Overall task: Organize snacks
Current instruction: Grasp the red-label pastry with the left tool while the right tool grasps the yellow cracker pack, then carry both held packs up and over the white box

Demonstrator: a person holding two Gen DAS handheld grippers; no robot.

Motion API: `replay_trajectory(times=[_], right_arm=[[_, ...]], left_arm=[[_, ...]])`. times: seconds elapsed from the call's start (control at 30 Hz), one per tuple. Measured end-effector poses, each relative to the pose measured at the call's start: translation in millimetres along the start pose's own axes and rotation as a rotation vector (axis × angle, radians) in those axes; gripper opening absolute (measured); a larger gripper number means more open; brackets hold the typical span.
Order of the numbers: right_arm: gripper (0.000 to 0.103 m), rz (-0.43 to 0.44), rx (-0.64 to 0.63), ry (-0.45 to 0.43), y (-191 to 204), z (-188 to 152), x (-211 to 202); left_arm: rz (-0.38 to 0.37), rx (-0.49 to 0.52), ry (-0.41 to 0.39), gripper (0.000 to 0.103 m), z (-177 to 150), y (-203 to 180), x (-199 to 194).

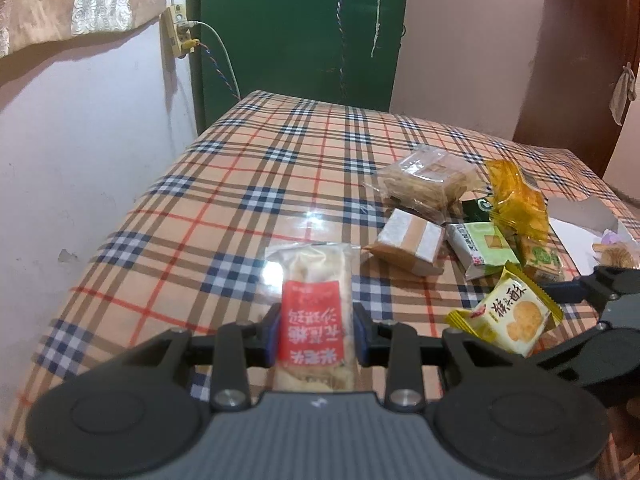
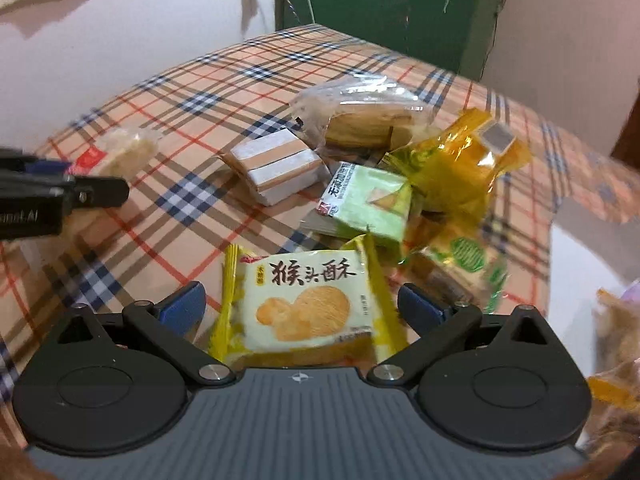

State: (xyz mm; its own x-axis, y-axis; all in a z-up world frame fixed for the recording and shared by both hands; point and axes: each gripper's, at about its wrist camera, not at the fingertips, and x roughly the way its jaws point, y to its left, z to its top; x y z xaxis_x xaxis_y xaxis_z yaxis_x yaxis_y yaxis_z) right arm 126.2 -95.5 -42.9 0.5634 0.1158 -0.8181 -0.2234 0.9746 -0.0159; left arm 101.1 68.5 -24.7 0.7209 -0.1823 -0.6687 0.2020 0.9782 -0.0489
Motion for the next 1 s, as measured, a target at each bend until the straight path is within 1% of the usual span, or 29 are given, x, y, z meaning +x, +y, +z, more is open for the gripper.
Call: replay_trajectory(times=[0.1,0.17,0.23,0.43,0.6,0.7,0.87,1.0], right_arm=[[0.103,-0.012,0.033,-0.019,0,-1,-1],[0.086,-0.022,0.041,-0.038,1,-1,-6],[0.081,-0.048,0.036,-0.042,5,-1,-8],[0.08,-0.09,0.091,-0.066,6,-12,-24],[0.081,-0.11,0.121,-0.114,6,-18,-57],[0.081,-0.135,0.13,-0.13,6,-19,-73],[0.081,-0.151,0.159,-0.157,8,-21,-102],[0.081,-0.17,0.174,-0.173,11,-24,-123]], left_arm=[[0.001,-0.005,0.004,0.033,-1,0,1],[0.004,-0.007,0.003,0.033,-1,-1,1],[0.004,-0.003,-0.002,0.033,0,-2,-1],[0.004,0.015,-0.017,0.033,2,-9,-9],[-0.003,0.004,-0.04,0.033,3,-16,-24],[-0.004,0.001,-0.05,0.033,2,-23,-34],[0.0,-0.026,-0.068,0.033,2,-31,-53],[0.017,-0.036,-0.077,0.033,1,-40,-66]])
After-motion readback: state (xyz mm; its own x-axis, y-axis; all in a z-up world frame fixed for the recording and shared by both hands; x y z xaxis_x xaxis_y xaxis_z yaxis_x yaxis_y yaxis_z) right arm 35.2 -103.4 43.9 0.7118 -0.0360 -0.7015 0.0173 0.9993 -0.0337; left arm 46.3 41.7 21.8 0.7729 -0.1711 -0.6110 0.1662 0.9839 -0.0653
